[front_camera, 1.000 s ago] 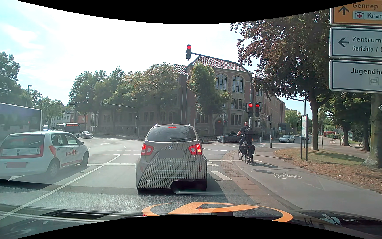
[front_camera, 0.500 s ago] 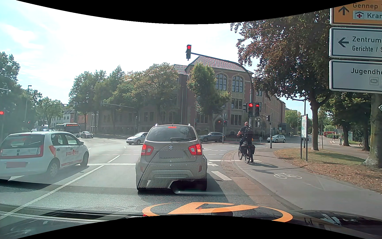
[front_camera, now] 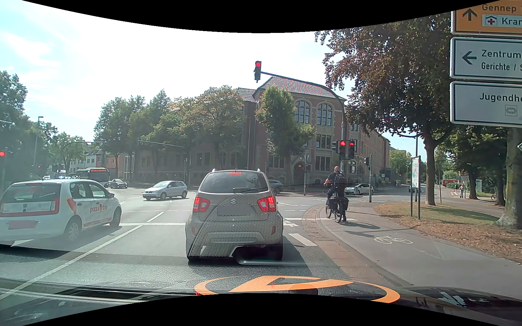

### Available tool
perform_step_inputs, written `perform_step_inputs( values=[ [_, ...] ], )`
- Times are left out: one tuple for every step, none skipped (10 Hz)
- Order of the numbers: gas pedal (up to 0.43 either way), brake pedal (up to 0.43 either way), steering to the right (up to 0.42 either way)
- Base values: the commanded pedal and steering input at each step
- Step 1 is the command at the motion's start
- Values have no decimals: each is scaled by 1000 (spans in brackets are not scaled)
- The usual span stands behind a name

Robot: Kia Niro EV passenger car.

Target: Follow the waypoints while adhering to traffic rules and regulations

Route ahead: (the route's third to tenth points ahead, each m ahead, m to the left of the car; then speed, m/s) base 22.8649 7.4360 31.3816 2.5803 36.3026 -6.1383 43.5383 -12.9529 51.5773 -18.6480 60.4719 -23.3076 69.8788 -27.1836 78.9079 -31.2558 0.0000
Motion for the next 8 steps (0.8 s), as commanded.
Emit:
perform_step_inputs(
  values=[
    [0, 171, -52],
    [0, 177, -52],
    [0, 177, -53],
    [0, 177, -53],
    [0, 177, -53],
    [0, 171, -53],
    [0, 171, -51],
    [0, 171, -50]
  ],
)
